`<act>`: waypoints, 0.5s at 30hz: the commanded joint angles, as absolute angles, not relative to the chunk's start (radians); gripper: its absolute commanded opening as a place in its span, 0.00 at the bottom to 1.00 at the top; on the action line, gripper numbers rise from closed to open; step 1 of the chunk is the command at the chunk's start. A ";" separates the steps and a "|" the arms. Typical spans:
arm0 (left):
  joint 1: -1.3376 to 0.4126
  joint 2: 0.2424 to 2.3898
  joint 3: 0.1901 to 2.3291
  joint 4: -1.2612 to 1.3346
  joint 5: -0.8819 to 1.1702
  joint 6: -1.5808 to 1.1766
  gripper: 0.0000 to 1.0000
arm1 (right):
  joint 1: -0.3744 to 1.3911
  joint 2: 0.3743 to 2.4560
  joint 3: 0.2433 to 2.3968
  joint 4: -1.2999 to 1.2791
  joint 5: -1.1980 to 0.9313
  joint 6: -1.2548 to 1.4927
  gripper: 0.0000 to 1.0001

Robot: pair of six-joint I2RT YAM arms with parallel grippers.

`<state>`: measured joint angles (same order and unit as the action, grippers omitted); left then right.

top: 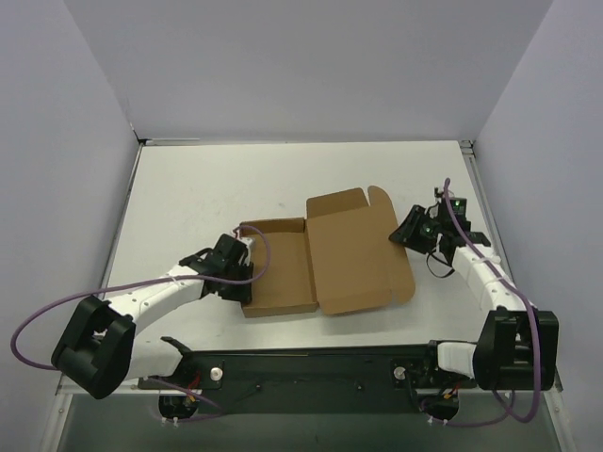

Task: Fold the paper box

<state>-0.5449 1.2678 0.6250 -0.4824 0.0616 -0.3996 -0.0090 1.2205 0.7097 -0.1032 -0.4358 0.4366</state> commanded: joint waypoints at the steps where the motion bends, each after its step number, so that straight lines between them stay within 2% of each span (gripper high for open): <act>1: -0.647 1.239 0.627 -0.298 0.163 -0.549 0.34 | 0.044 1.342 0.843 -0.058 -0.607 0.407 0.32; 10: -0.689 1.272 0.627 -0.239 0.135 -0.595 0.34 | 0.247 1.376 0.979 -0.084 -0.565 0.353 0.32; 15: -0.715 1.292 0.632 -0.209 0.126 -0.617 0.34 | 0.288 1.350 1.019 -0.149 -0.491 0.313 0.34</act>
